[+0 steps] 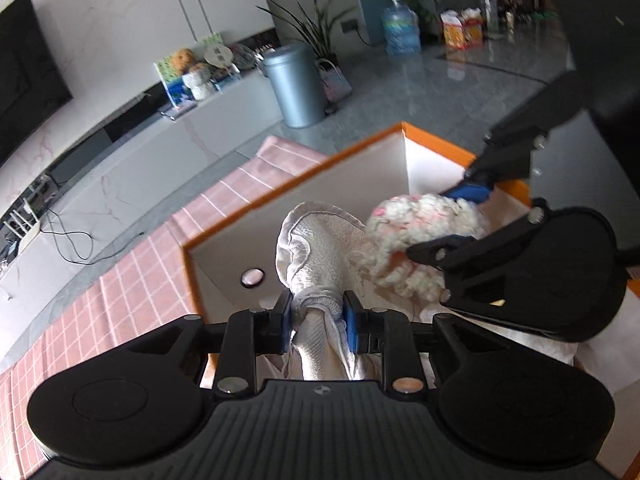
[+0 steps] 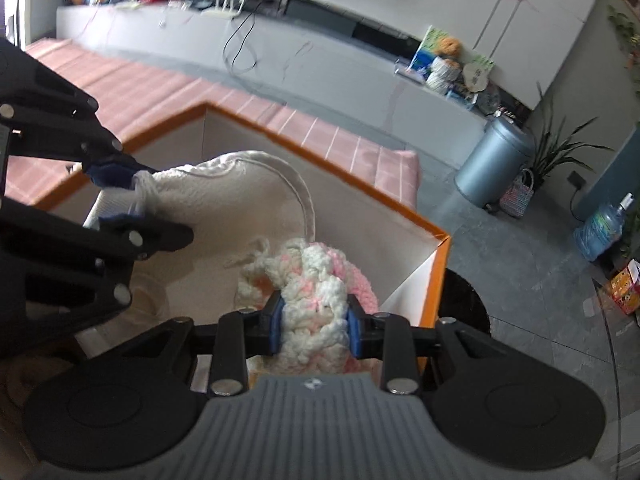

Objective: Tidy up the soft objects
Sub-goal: 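Lower the crocheted bag into the box and open both grippers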

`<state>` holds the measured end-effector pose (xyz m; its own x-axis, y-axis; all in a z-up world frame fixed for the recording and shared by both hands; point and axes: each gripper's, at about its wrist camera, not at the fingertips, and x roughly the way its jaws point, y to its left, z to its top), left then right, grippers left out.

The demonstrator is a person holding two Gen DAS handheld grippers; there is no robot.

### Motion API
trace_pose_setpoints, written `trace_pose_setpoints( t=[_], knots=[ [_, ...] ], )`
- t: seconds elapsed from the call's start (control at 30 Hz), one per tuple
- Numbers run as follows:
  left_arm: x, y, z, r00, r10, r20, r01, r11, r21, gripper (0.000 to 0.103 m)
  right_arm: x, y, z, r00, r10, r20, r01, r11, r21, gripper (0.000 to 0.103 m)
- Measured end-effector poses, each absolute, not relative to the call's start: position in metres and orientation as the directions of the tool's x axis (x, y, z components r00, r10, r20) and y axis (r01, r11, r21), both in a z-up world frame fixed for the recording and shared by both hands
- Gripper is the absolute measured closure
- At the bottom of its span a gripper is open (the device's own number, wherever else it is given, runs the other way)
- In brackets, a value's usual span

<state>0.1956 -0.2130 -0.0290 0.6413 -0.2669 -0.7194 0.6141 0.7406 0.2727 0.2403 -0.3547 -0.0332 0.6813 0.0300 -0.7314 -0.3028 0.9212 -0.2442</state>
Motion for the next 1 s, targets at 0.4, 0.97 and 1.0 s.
trace_pose_setpoints(
  t=[0.4,0.97,1.0],
  knots=[
    [0.200,-0.202,-0.029,0.601,-0.262,-0.755,0.619,0.750,0.233,0.033,0.238,-0.344,-0.041,0.625,0.024,-0.780,-0.390,0.876,-0.285,0.056],
    [0.168,-0.181,0.022,0.688,-0.341,-0.640,0.579,0.790,0.202,0.029,0.197,-0.341,-0.002,0.709,0.004,-0.705,-0.345,0.874,-0.342,0.036],
    [0.165,-0.179,0.024,0.692,-0.348,-0.632,0.577,0.793,0.195,0.028,0.192,-0.340,0.001,0.718,0.002,-0.696,-0.333,0.878,-0.342,0.033]
  ],
)
